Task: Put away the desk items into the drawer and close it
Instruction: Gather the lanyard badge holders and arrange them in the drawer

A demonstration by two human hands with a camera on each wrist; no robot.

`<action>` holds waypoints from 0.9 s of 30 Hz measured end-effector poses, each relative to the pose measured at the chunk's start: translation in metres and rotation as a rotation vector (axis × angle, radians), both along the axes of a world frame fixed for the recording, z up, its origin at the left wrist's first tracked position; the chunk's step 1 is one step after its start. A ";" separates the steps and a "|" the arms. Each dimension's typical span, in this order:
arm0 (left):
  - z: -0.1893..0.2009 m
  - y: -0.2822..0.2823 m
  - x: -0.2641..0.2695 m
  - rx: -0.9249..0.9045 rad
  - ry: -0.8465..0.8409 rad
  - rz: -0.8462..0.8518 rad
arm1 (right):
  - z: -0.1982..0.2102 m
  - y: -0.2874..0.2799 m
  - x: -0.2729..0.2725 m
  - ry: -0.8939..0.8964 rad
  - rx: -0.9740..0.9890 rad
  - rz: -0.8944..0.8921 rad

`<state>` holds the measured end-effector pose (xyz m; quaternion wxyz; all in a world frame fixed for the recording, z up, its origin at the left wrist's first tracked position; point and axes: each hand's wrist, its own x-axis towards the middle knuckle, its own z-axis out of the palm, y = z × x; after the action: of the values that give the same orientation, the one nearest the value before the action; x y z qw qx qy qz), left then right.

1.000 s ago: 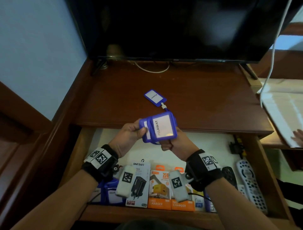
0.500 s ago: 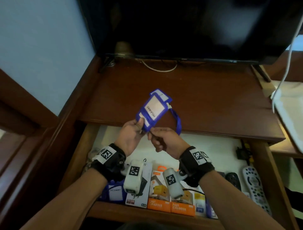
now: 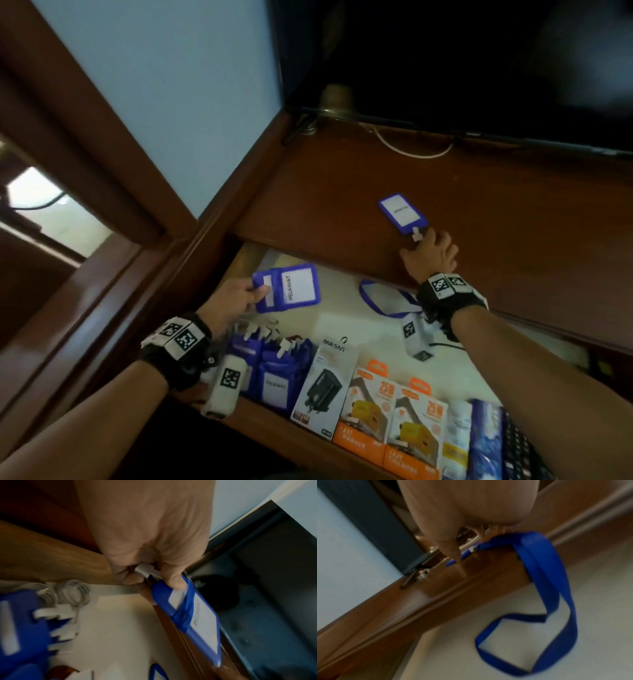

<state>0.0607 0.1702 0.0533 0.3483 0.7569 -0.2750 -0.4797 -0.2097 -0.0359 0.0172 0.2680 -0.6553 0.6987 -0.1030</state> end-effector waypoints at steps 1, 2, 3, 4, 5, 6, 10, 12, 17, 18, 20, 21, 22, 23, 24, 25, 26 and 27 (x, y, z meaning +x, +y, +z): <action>-0.002 0.006 0.005 0.042 -0.048 -0.047 | -0.008 0.006 0.004 0.025 -0.026 -0.003; -0.004 0.011 0.011 0.079 -0.099 -0.095 | -0.015 0.012 0.008 0.055 -0.060 0.007; -0.005 0.016 0.016 0.120 -0.153 -0.148 | -0.020 0.018 0.011 0.085 -0.092 0.021; -0.006 0.019 0.019 0.165 -0.205 -0.212 | -0.024 0.022 0.013 0.109 -0.116 0.034; -0.003 0.022 0.022 0.214 -0.256 -0.295 | -0.027 0.025 0.013 0.127 -0.135 0.043; -0.002 0.023 0.024 0.273 -0.316 -0.383 | -0.027 0.026 0.012 0.133 -0.148 0.049; -0.004 0.027 0.029 0.461 -0.534 -0.665 | -0.032 0.027 0.009 0.118 -0.203 0.060; -0.007 0.029 0.028 0.506 -0.609 -0.777 | -0.034 0.028 0.008 0.125 -0.232 0.064; -0.002 0.028 0.024 0.541 -0.797 -1.036 | -0.031 0.027 0.008 0.083 -0.233 0.018; -0.001 0.029 0.025 0.544 -0.840 -1.087 | -0.031 0.026 0.008 0.075 -0.231 0.010; -0.001 0.030 0.026 0.533 -0.947 -1.173 | -0.031 0.026 0.006 0.061 -0.226 -0.006; -0.001 0.031 0.025 0.524 -1.004 -1.212 | -0.031 0.026 0.006 0.051 -0.226 -0.013; -0.002 0.031 0.022 0.510 -1.070 -1.261 | -0.031 0.026 0.005 0.042 -0.229 -0.016; -0.004 0.032 0.018 0.497 -1.140 -1.317 | -0.031 0.027 0.005 0.037 -0.233 -0.016; -0.006 0.032 0.013 0.490 -1.211 -1.379 | -0.031 0.028 0.004 0.035 -0.236 -0.013; -0.010 0.033 0.008 0.494 -1.273 -1.439 | -0.030 0.029 0.004 0.037 -0.237 -0.011; -0.013 0.033 0.003 0.508 -1.316 -1.489 | -0.031 0.029 0.003 0.038 -0.237 -0.007; -0.016 0.033 -0.001 0.528 -1.343 -1.527 | -0.031 0.030 0.002 0.036 -0.238 -0.001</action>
<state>0.0599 0.2032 0.0370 -0.4469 0.5447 -0.7028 -0.0983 -0.2072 -0.0062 -0.0140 0.1756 -0.6839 0.6865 -0.1734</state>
